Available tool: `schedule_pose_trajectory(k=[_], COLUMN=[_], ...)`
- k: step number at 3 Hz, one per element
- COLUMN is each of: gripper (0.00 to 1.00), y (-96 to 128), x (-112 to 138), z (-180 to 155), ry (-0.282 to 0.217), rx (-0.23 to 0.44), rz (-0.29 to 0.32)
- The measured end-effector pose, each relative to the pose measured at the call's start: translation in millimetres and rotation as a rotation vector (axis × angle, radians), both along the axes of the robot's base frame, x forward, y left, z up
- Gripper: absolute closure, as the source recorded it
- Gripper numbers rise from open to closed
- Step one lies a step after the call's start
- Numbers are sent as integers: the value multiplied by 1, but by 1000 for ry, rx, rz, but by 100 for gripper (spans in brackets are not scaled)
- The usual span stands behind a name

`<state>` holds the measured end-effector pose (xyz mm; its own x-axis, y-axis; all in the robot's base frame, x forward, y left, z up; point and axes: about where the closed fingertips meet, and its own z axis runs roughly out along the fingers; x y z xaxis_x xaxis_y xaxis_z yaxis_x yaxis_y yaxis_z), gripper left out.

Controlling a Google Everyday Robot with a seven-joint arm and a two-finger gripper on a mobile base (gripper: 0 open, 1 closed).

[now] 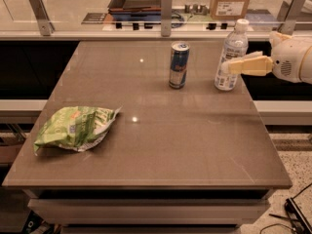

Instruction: Move blue plastic bottle near green jalapeno chip bag

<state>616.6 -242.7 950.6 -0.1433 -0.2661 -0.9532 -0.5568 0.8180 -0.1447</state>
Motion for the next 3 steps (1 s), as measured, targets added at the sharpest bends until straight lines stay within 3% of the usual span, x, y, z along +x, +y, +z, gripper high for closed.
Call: schedule_pose_trajectory(k=[3], gripper=[0], y=[21], x=[39], z=[-17], ry=[16], rx=[190], rz=[112])
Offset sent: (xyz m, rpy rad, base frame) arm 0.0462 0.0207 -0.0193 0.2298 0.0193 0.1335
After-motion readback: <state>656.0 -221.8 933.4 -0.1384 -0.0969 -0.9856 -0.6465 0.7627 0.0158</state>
